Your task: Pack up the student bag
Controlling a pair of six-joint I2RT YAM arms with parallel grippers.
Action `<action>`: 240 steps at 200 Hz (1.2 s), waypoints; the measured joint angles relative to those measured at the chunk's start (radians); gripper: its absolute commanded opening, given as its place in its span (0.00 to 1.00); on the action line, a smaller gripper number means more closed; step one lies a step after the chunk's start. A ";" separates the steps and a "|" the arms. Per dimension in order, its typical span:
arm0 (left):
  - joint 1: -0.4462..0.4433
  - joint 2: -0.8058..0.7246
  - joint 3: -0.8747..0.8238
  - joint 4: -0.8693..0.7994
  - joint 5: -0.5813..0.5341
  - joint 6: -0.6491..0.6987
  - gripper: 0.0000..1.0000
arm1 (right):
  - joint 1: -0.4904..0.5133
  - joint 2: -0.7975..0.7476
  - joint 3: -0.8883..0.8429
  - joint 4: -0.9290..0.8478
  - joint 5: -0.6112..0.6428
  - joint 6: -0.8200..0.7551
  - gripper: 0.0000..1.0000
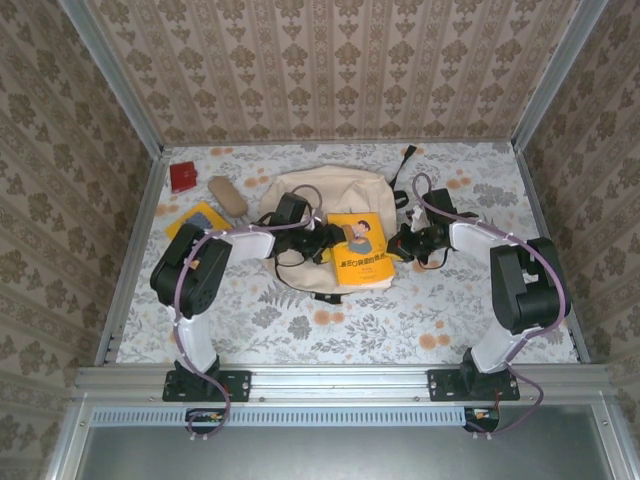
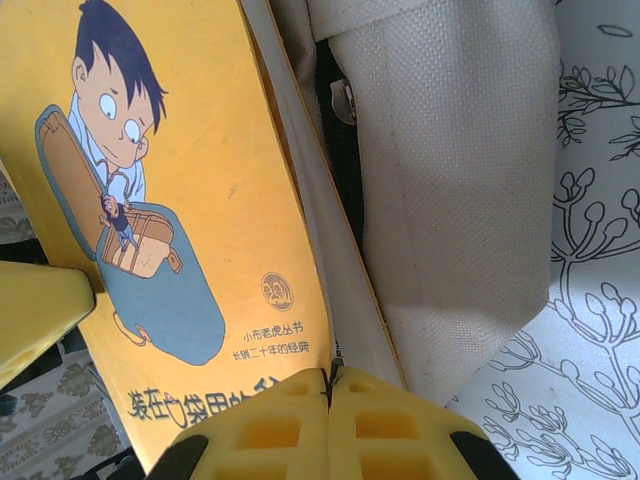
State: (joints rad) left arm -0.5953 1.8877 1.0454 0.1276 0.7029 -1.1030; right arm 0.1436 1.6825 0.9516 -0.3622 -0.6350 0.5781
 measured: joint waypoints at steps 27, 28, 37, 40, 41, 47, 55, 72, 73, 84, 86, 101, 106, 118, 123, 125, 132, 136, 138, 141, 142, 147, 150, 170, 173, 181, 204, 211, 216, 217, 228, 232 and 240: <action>-0.006 0.000 0.024 -0.001 0.008 0.010 0.22 | -0.012 0.000 0.000 -0.006 0.000 0.000 0.00; -0.006 0.000 0.024 -0.001 0.008 0.011 0.21 | -0.013 0.000 0.000 -0.006 0.000 0.000 0.00; -0.006 0.000 0.026 -0.002 0.008 0.013 0.18 | -0.019 -0.005 0.000 -0.008 0.000 0.000 0.04; -0.006 -0.001 0.027 -0.002 0.008 0.018 0.17 | -0.020 -0.008 -0.001 -0.008 0.000 0.000 0.08; -0.006 -0.002 0.027 -0.002 0.008 0.019 0.17 | -0.020 -0.008 -0.001 -0.008 0.000 0.000 0.10; -0.006 -0.005 0.027 -0.005 0.007 0.022 0.16 | -0.024 -0.019 -0.003 -0.009 0.000 0.000 0.22; -0.006 -0.013 0.027 -0.011 0.007 0.024 0.16 | -0.029 -0.043 -0.009 -0.012 0.001 0.001 0.39; -0.004 -0.060 0.027 -0.031 0.003 0.027 0.16 | -0.047 -0.118 -0.026 -0.023 0.008 0.013 0.63; -0.003 -0.064 0.027 -0.032 0.002 0.028 0.16 | -0.048 -0.121 -0.026 -0.023 0.008 0.013 0.64; 0.002 -0.103 0.027 -0.036 0.000 0.029 0.16 | -0.055 -0.182 -0.033 -0.030 0.012 0.023 0.73; 0.005 -0.110 0.028 -0.037 -0.001 0.029 0.16 | -0.056 -0.192 -0.033 -0.031 0.014 0.028 0.74; 0.022 -0.152 0.042 -0.039 -0.001 0.030 0.14 | -0.061 -0.276 -0.035 -0.030 0.024 0.042 0.85; 0.029 -0.164 0.051 -0.039 -0.003 0.029 0.14 | -0.060 -0.307 -0.037 -0.029 0.024 0.056 0.88; 0.047 -0.187 0.075 -0.037 -0.012 0.024 0.14 | -0.060 -0.379 -0.050 -0.008 0.023 0.089 0.93; 0.055 -0.194 0.083 -0.035 -0.017 0.022 0.14 | -0.060 -0.404 -0.059 0.010 0.022 0.103 0.95; 0.057 -0.196 0.087 -0.034 -0.020 0.018 0.14 | -0.060 -0.412 -0.062 0.016 0.021 0.114 0.95; 0.066 -0.203 0.098 -0.027 -0.029 0.008 0.14 | -0.057 -0.445 -0.081 0.055 0.014 0.159 0.98; 0.071 -0.207 0.106 -0.022 -0.038 0.001 0.14 | -0.055 -0.458 -0.092 0.078 0.011 0.173 0.99; 0.072 -0.208 0.108 -0.020 -0.042 -0.002 0.14 | -0.054 -0.465 -0.098 0.093 0.008 0.193 0.99; 0.075 -0.211 0.113 -0.015 -0.049 -0.008 0.14 | -0.052 -0.474 -0.108 0.113 0.006 0.212 0.99; 0.076 -0.212 0.115 -0.012 -0.052 -0.011 0.14 | -0.052 -0.476 -0.111 0.119 0.005 0.215 0.99; 0.080 -0.214 0.121 -0.005 -0.064 -0.021 0.14 | -0.045 -0.487 -0.129 0.156 0.001 0.257 1.00; 0.082 -0.216 0.125 0.001 -0.072 -0.027 0.14 | -0.041 -0.491 -0.139 0.178 -0.002 0.273 1.00; 0.087 -0.217 0.139 0.052 -0.124 -0.085 0.14 | 0.007 -0.492 -0.204 0.345 -0.008 0.442 1.00; 0.086 -0.217 0.139 0.060 -0.130 -0.095 0.14 | 0.018 -0.489 -0.214 0.376 -0.008 0.478 1.00; 0.086 -0.217 0.139 0.082 -0.148 -0.126 0.14 | 0.041 -0.481 -0.233 0.444 -0.007 0.546 0.99; 0.085 -0.217 0.139 0.150 -0.190 -0.212 0.14 | 0.108 -0.437 -0.253 0.629 0.011 0.716 1.00; 0.085 -0.217 0.139 0.172 -0.205 -0.237 0.14 | 0.124 -0.424 -0.253 0.674 0.023 0.752 1.00; 0.085 -0.217 0.138 0.186 -0.213 -0.252 0.14 | 0.138 -0.412 -0.253 0.709 0.033 0.779 1.00; 0.085 -0.217 0.138 0.188 -0.215 -0.254 0.14 | 0.139 -0.411 -0.253 0.713 0.035 0.782 1.00; 0.084 -0.217 0.135 0.220 -0.232 -0.285 0.14 | 0.161 -0.385 -0.253 0.777 0.058 0.834 0.99; 0.084 -0.217 0.134 0.229 -0.239 -0.295 0.14 | 0.167 -0.374 -0.253 0.801 0.068 0.853 1.00; 0.084 -0.217 0.131 0.245 -0.249 -0.313 0.14 | 0.179 -0.352 -0.252 0.841 0.085 0.885 0.99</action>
State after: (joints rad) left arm -0.5110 1.6707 1.1763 0.3721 0.4541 -1.4158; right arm 0.3229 1.3308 0.6998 0.4786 -0.5499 1.4628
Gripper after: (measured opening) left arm 0.168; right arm 0.995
